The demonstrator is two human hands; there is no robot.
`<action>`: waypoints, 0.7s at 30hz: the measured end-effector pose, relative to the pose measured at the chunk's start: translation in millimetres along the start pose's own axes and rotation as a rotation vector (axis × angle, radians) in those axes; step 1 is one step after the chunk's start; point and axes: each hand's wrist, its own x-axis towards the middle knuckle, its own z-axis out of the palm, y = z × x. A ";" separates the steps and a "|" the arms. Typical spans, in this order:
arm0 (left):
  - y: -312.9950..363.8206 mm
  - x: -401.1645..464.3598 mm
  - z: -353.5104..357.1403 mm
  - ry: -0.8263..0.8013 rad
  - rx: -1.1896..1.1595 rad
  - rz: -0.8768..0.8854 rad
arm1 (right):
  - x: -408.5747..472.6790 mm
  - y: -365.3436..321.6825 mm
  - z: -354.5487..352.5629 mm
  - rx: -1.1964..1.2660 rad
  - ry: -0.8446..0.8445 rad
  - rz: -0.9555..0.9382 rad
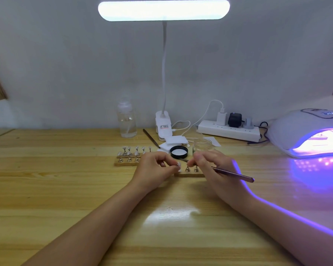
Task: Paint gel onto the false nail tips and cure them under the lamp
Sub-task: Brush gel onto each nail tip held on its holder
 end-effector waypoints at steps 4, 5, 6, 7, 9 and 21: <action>-0.1 -0.6 -0.1 0.004 -0.002 -0.002 | -1.5 -2.0 0.1 0.129 -0.057 0.005; 0.0 -0.9 -0.2 0.001 -0.007 -0.002 | -1.3 -0.6 -0.3 0.079 -0.029 -0.029; 0.2 -1.2 -0.2 -0.005 -0.012 -0.001 | -0.8 0.3 -0.6 0.014 0.008 -0.055; 0.4 -1.3 -0.2 -0.012 -0.016 0.002 | 0.3 0.6 -0.8 -0.036 0.043 -0.064; 0.4 -1.3 -0.4 -0.016 -0.017 0.006 | 1.5 0.3 -1.1 -0.072 0.042 -0.069; -0.1 -0.9 -0.2 -0.018 -0.008 0.049 | -1.9 -1.4 -0.1 0.101 -0.048 0.040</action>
